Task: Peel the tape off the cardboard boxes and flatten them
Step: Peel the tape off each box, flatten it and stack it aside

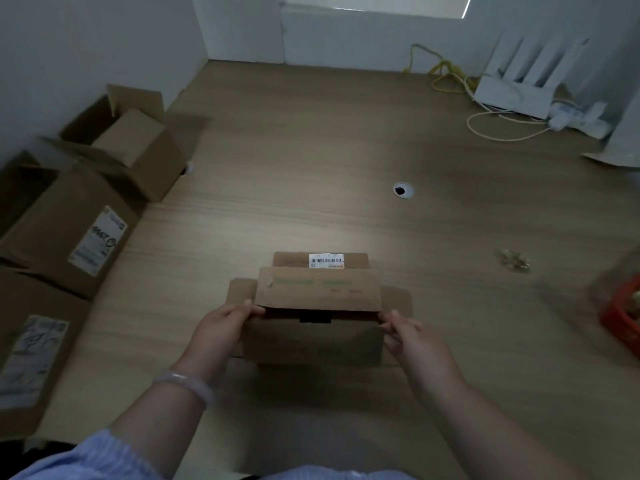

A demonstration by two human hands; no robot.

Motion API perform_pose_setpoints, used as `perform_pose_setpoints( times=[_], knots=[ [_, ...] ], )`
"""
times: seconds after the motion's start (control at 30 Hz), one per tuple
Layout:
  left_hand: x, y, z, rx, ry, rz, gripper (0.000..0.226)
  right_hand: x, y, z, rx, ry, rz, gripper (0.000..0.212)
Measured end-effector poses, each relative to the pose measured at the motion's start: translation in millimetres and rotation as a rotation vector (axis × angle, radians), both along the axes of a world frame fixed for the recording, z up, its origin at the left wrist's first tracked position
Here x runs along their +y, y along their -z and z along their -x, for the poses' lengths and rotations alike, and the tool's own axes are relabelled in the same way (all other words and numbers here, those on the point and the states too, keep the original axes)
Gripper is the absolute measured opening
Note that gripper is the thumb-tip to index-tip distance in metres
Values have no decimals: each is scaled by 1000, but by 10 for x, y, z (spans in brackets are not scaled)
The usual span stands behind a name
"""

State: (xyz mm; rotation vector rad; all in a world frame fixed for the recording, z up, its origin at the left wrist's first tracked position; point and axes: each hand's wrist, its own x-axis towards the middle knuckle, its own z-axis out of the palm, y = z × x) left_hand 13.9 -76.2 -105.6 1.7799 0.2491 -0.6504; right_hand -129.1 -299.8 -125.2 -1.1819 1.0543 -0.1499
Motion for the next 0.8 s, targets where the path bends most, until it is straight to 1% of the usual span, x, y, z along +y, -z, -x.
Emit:
perform_pose_setpoints(
  times=[0.03,0.1,0.13,0.17,0.2,0.23,0.27,0.3,0.33,0.37,0.4,0.47,0.5,0.6,0.67,0.7,0.73,0.8],
  knots=[
    [-2,-47,15,-32,84,-60,26,-5,-24,-23,21,-75,49,31],
    [26,-101,-8,-85,282,-176,23,-29,-95,-76,120,-328,271,27],
    [51,-118,-46,-75,380,-188,24,-54,-129,-103,170,-444,366,23],
    [70,-158,-87,-33,473,-177,28,-77,-180,-132,183,-535,389,15],
    [93,-187,-128,-3,584,-191,35,-96,-222,-158,187,-628,358,8],
    [117,-196,-171,-36,732,-280,50,-112,-255,-181,211,-738,345,19],
    [140,-178,-216,-120,899,-441,72,-125,-275,-212,276,-874,403,39],
    [131,-166,-236,-205,1024,-592,91,-121,-278,-242,375,-999,505,62],
    [102,-161,-227,-289,1096,-713,103,-98,-285,-276,464,-1094,607,81],
    [64,-141,-205,-350,1111,-792,110,-38,-303,-310,527,-1136,682,94],
    [20,-105,-177,-391,1073,-827,113,34,-311,-346,577,-1127,717,102],
    [-91,-37,-115,-441,934,-824,117,197,-323,-433,643,-1054,748,108],
    [-150,-1,-93,-445,867,-822,119,280,-316,-474,663,-1027,796,110],
    [-286,96,-38,-439,805,-905,121,445,-240,-582,710,-1022,982,106],
    [-335,129,-23,-442,802,-954,108,483,-185,-625,708,-996,1032,94],
    [-347,136,-24,-445,799,-956,99,488,-159,-636,692,-977,1031,85],
    [-349,133,-24,-435,794,-934,94,482,-156,-639,661,-951,1003,81],
    [-317,122,-40,-403,780,-821,103,441,-189,-629,568,-874,872,90]
  ],
)
